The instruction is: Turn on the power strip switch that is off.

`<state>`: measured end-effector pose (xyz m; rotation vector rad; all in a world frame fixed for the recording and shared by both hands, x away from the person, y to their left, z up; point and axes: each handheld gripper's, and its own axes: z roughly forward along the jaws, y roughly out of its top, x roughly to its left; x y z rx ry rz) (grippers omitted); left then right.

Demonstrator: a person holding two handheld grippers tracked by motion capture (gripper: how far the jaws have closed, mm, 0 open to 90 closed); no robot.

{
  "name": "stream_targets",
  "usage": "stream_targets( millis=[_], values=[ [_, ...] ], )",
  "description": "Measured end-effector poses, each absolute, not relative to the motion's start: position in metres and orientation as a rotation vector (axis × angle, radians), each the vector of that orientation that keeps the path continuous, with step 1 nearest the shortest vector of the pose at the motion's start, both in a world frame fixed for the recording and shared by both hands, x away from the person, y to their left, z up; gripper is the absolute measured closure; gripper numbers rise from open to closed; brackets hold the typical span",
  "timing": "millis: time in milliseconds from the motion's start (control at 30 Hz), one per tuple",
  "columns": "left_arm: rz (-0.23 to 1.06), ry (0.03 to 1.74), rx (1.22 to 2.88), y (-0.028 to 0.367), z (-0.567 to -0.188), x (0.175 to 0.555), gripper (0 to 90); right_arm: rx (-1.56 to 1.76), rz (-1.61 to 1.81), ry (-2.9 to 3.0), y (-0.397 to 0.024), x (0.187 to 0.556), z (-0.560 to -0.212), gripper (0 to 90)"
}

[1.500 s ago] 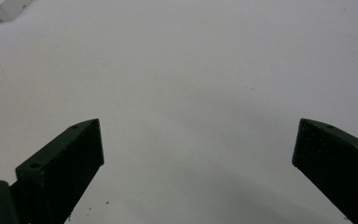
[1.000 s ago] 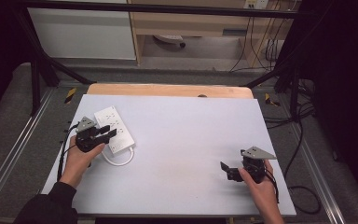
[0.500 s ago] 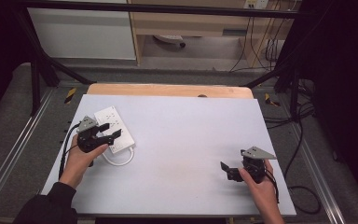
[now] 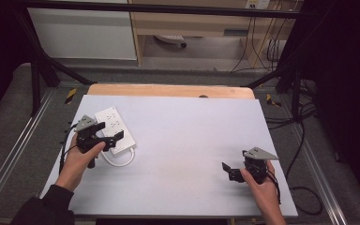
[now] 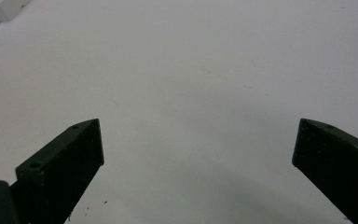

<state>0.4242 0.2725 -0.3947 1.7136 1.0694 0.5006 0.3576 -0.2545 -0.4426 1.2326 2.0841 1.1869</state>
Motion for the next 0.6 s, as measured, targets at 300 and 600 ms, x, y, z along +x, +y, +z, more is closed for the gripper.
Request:
stream_targets(
  millis=[300, 600],
  values=[
    [0.513, 1.041, 1.706, 0.278, -0.377, 0.403, 7.0, 1.244, 1.190, 2.081, -0.254, 0.358, -0.443, 2.4],
    [0.543, 1.032, 1.693, 0.295, -0.368, 0.379, 7.0, 1.240, 1.185, 2.082, -0.255, 0.358, -0.443, 2.4]
  ],
)
